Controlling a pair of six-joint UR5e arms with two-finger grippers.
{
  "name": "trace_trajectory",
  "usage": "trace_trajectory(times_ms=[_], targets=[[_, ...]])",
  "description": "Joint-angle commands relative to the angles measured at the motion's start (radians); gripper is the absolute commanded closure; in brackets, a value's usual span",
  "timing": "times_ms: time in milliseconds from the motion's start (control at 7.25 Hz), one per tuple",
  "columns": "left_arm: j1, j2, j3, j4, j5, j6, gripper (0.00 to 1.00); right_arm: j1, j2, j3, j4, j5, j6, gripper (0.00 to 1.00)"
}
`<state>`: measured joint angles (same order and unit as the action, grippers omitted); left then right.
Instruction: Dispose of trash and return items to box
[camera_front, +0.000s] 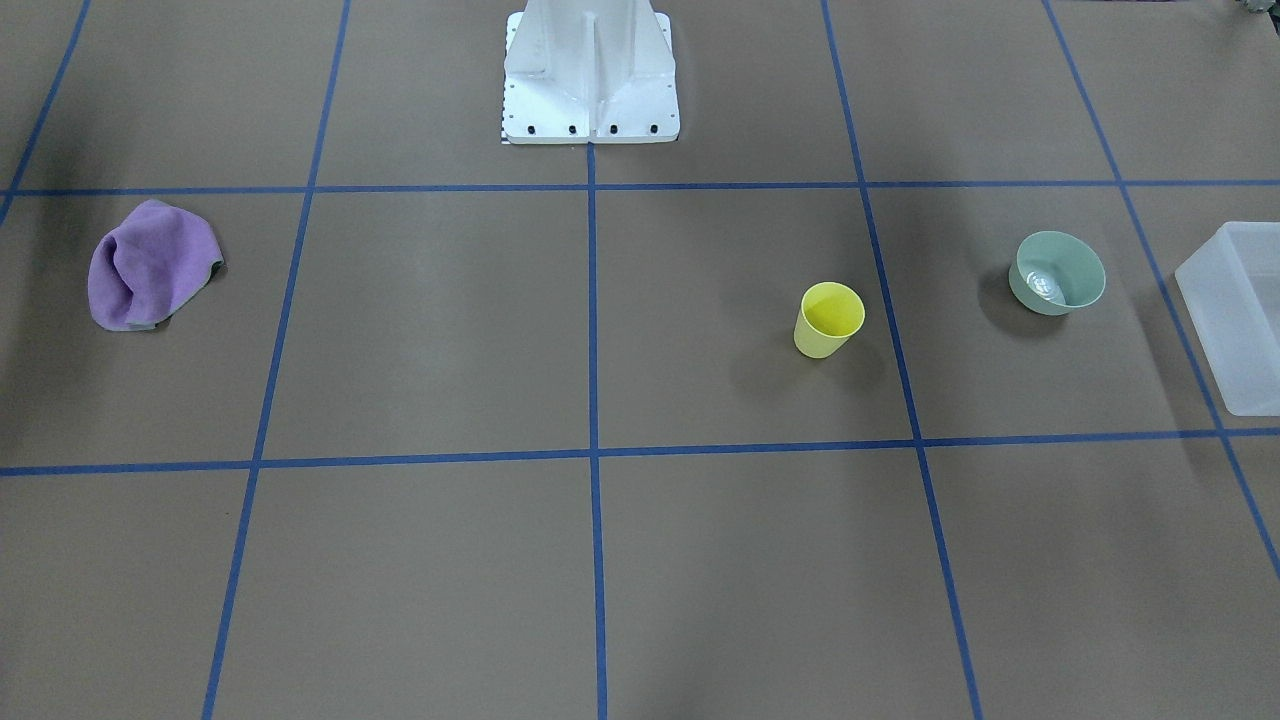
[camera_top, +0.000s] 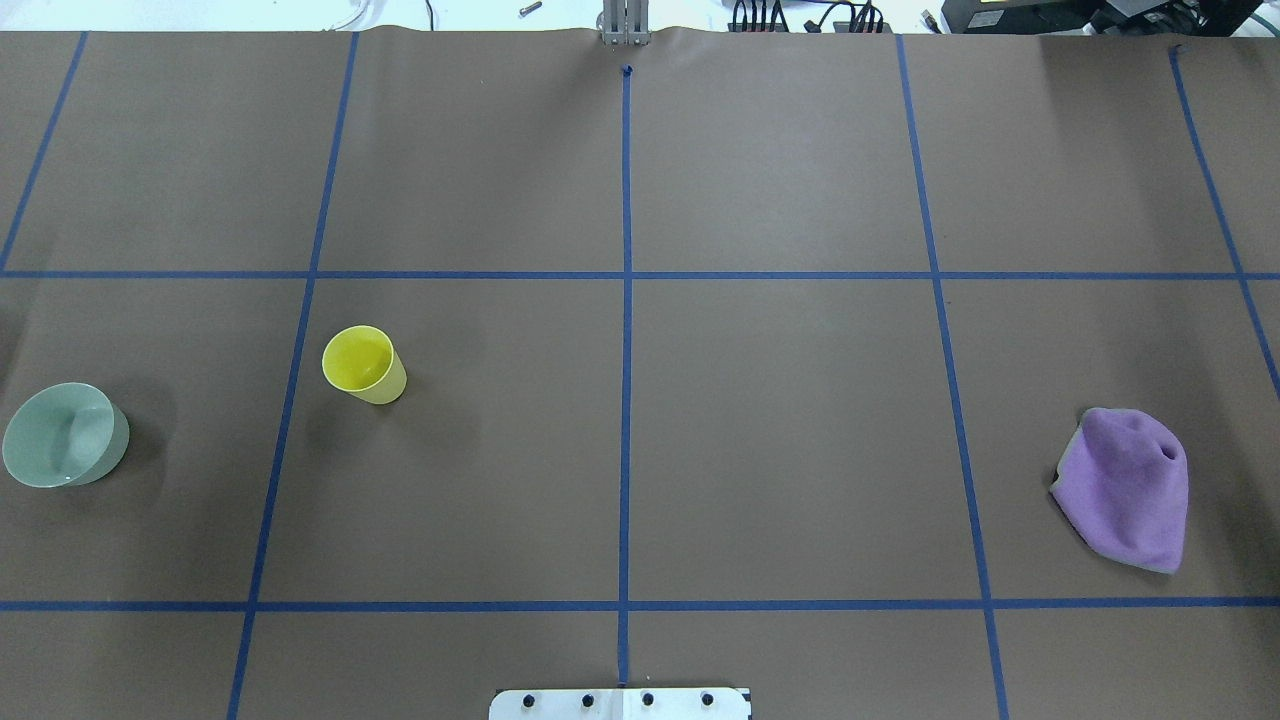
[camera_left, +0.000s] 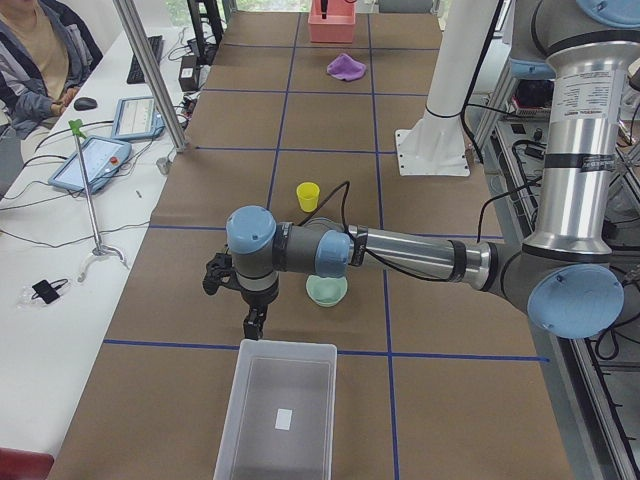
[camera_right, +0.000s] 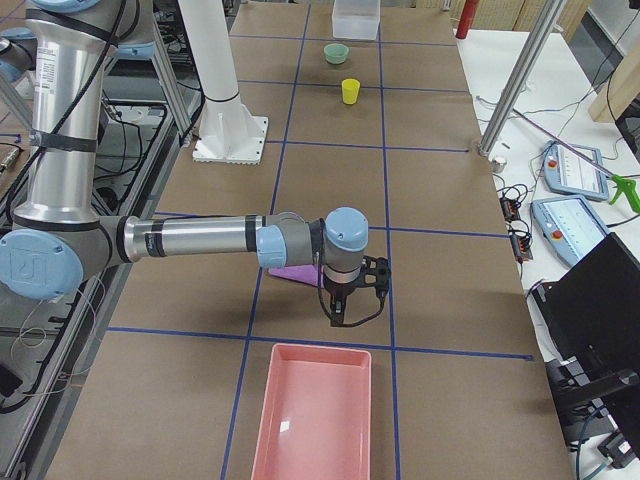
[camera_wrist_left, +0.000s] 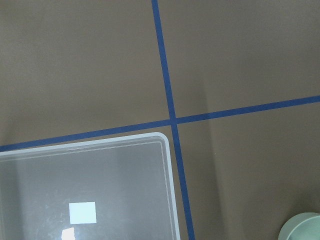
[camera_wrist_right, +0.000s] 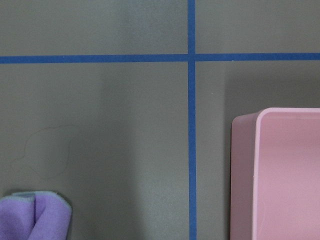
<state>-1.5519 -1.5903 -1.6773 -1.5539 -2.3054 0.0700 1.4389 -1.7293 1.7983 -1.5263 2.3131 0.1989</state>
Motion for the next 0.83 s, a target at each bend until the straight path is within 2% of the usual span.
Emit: trace_trajectory(times_ms=[0,276,414,552,690], targets=[[0.006,0.038,-0.001,-0.049,0.001,-0.002,0.02,0.000,0.001,0.001,0.000,0.000,0.008,0.00],[0.105,0.096,0.001,-0.220,0.000,-0.028,0.02,-0.005,0.007,0.003,0.021,0.000,0.007,0.00],[0.187,0.095,0.002,-0.266,0.003,-0.174,0.03,-0.005,0.007,0.000,0.029,0.002,0.005,0.00],[0.285,0.102,0.007,-0.363,0.018,-0.241,0.03,-0.006,0.007,0.000,0.029,0.003,0.004,0.00],[0.308,0.128,0.007,-0.417,0.015,-0.268,0.02,-0.012,0.007,-0.002,0.035,0.003,0.007,0.00]])
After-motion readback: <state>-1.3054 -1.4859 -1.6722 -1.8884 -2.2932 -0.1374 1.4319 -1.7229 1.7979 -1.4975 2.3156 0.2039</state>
